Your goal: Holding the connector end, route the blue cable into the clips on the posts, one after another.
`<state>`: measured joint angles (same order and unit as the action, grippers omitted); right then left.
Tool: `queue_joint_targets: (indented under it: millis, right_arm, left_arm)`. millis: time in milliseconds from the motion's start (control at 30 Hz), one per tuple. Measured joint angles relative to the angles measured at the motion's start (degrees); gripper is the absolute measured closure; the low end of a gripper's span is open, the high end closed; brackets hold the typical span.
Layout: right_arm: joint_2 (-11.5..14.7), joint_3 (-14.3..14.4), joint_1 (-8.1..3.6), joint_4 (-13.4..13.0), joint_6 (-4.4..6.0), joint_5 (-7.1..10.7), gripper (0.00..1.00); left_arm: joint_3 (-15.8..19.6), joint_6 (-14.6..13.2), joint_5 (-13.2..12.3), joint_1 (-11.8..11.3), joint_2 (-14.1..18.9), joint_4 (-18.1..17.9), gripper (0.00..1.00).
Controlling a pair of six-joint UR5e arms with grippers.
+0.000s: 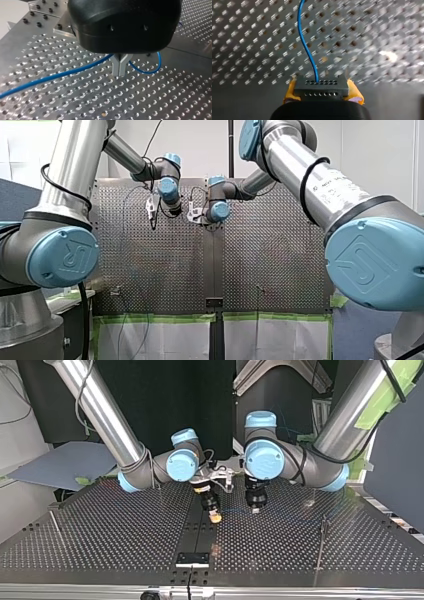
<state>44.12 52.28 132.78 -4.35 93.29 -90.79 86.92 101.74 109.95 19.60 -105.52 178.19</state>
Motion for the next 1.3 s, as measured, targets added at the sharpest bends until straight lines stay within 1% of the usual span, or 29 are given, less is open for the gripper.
queue_joint_targets:
  millis: [200,300,433,567,800,900,1033,1133,1300]
  right_arm:
    - [0.0,2.5,-0.39,-0.4,-0.09,-0.48,1.00]
    - [0.0,3.7,-0.43,-0.9,-0.35,-0.58,1.00]
    - [0.0,5.4,-0.42,-1.7,-0.64,-0.77,1.00]
    - [0.0,6.7,-0.44,-2.3,-0.81,-1.13,1.00]
    - [0.0,9.8,-0.55,-3.2,-1.89,-2.64,1.00]
    - [-0.1,11.4,-0.75,-4.4,-1.90,-3.11,1.00]
    - [0.0,13.9,-1.49,-6.7,-1.66,-3.54,1.00]
    - [0.0,15.4,-2.01,-7.9,-1.76,-3.61,1.00]
    - [-0.1,17.1,-2.32,-8.4,-1.96,-3.59,1.00]
  left_arm:
    - [0.2,-0.5,1.2,1.5,-2.1,0.0,1.00]
    - [0.8,-0.2,2.0,2.5,-3.2,-0.1,1.00]
    - [1.8,0.5,3.3,4.2,-4.0,-1.6,1.00]
    - [2.2,0.4,3.8,5.3,-5.5,-3.6,1.00]
    - [2.4,0.1,4.6,6.8,-9.3,-5.1,1.00]
    - [3.0,0.3,4.9,7.3,-10.2,-6.0,1.00]
    - [4.3,0.6,5.4,7.5,-10.6,-7.9,1.00]
    - [5.2,0.7,5.6,7.3,-10.6,-9.4,1.00]
    - [6.1,1.0,5.6,7.2,-10.6,-10.7,1.00]
